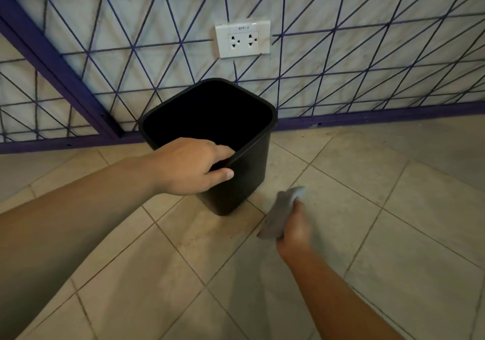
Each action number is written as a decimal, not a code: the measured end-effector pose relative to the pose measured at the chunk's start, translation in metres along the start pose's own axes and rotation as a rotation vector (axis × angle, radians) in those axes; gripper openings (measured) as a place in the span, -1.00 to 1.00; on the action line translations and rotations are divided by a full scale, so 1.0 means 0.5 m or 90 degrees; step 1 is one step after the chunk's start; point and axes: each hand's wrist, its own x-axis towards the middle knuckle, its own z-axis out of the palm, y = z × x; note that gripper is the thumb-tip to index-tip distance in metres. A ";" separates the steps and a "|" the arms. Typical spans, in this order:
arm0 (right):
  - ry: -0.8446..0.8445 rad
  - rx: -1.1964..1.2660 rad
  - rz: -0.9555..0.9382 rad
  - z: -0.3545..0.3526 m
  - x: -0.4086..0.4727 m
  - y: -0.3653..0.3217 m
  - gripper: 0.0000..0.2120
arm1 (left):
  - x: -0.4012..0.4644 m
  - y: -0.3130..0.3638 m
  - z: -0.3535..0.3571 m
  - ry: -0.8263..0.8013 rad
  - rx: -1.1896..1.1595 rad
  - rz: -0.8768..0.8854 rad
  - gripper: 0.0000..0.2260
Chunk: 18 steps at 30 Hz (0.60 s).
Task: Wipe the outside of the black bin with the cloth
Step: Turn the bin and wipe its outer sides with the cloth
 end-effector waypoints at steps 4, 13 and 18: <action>-0.046 0.084 -0.001 -0.034 -0.025 -0.035 -0.45 | -0.023 -0.017 -0.015 -0.029 0.001 -0.041 -0.63; -0.046 0.063 0.006 -0.048 -0.062 -0.044 -0.40 | -0.058 -0.078 -0.064 -0.231 0.120 -0.090 -0.66; -0.027 0.019 0.010 -0.048 -0.054 -0.024 -0.39 | -0.039 -0.016 -0.054 -0.154 0.092 -0.115 -0.56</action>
